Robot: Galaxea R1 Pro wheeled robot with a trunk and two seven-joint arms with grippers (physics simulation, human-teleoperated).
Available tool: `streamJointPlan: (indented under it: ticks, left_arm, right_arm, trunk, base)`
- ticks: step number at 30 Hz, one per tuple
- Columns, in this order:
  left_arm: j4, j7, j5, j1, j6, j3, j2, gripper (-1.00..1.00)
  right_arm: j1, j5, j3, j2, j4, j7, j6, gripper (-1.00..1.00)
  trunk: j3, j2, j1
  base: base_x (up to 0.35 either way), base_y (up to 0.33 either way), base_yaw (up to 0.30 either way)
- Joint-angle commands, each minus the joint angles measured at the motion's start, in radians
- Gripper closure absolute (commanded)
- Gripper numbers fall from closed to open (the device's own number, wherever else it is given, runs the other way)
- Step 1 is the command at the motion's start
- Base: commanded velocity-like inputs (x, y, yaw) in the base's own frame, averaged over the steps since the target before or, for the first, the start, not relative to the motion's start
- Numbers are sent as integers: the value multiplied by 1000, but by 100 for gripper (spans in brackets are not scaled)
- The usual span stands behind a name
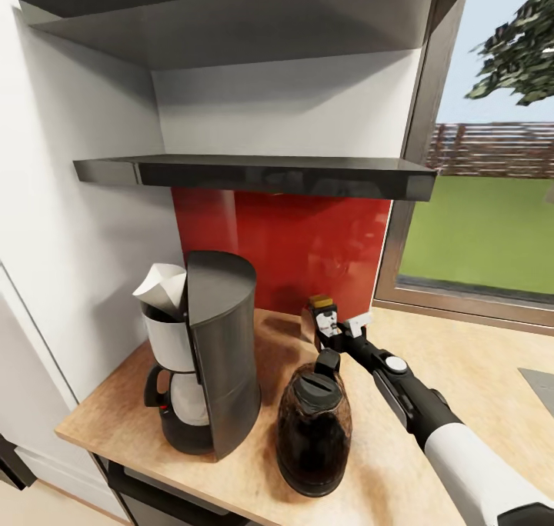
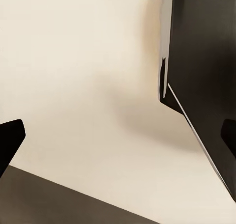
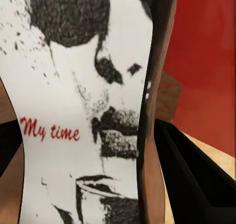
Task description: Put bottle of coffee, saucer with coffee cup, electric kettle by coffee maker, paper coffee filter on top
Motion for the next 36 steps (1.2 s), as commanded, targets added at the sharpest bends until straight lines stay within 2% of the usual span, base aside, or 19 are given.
streamJointPlan:
  ticks: [1,36]
  left_arm:
    - [1,2,8,-1,-5,-9,0,-100]
    - [1,2,8,-1,-5,-9,-3,-100]
  right_arm:
    - [-1,-13,5,-1,12,0,-15,100]
    - [-1,-13,6,4,64,1,-57,100]
  trunk:
    - [-2,-2,1]
    - [-2,-2,1]
  base:
    - [0,0,0]
    - [0,0,0]
